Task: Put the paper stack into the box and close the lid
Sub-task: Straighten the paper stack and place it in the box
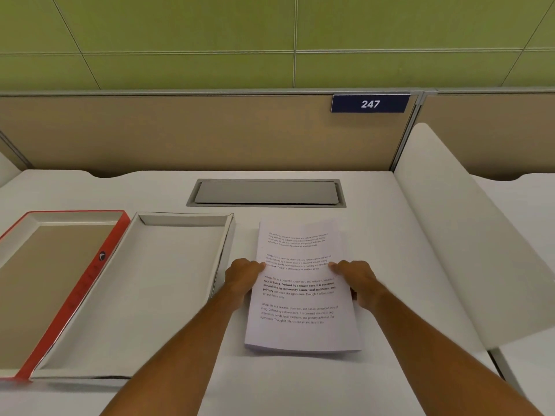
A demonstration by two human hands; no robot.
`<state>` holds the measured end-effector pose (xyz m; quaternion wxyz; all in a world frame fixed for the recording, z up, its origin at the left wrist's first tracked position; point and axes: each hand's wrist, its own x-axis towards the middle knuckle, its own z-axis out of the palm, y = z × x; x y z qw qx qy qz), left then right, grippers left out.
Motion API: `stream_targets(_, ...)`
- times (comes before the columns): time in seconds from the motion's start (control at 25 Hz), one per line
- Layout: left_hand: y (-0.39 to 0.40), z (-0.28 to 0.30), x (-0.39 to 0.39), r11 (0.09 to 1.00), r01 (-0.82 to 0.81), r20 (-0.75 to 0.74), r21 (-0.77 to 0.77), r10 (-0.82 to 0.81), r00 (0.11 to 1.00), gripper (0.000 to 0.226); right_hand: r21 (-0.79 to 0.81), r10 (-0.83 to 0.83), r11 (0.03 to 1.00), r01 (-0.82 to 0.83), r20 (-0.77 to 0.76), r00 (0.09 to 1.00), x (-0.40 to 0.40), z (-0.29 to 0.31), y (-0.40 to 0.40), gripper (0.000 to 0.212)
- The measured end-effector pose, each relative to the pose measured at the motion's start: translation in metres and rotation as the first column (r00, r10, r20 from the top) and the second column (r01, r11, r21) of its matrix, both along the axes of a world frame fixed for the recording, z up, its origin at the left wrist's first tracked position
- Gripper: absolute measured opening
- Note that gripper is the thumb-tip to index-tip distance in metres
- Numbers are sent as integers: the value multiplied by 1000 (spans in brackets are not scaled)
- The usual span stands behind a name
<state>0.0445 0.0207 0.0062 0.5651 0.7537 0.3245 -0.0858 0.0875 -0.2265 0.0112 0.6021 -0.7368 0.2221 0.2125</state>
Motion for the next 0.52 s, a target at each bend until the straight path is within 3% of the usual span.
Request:
stream_targets(0.12, 11, -4, 2, 994, -45, -28, -103, 43, 999, 21, 32, -49, 998, 50, -31, 998, 2, -1, -7, 10)
stream_targets(0.28, 15, -5, 4, 985, -34, -11, -170, 32, 999, 14, 19, -7, 1000, 8, -52, 999, 7, -3, -9, 10)
stream_targets(0.52, 4, 13, -2, 994, 39, 151, -103, -23, 988, 11, -54, 86, 995, -81, 81, 993, 6, 15, -9, 14)
